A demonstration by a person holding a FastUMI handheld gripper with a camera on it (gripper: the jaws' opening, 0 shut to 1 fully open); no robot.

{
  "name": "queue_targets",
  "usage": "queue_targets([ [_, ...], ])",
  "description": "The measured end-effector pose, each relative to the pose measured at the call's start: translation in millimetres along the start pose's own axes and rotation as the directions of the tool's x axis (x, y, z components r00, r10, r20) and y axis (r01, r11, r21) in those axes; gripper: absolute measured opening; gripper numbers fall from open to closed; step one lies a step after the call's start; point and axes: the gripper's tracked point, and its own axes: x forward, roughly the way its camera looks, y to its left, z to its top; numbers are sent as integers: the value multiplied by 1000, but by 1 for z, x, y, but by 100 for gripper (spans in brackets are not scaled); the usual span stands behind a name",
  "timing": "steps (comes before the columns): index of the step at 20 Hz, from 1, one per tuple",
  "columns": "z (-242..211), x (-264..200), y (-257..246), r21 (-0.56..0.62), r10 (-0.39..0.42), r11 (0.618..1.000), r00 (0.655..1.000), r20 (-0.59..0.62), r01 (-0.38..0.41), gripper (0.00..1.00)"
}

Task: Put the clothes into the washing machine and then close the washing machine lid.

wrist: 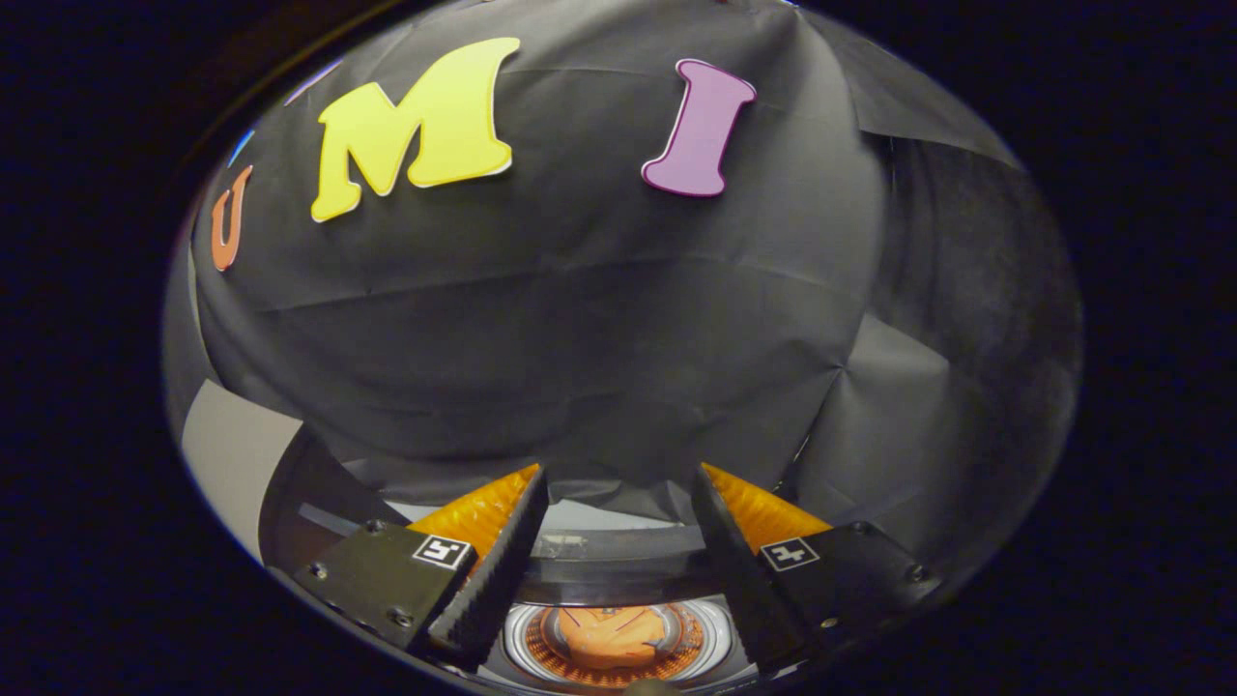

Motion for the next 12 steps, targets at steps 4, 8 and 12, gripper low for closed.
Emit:
queue_targets([
  [4,-9,-13,2,-1,3,1000,1000,20,-3,94],
  [8,-15,-22,1,-4,8,1000,999,40,-8,94],
  [12,-26,-31,1,-4,7,1000,999,51,-7,94],
])
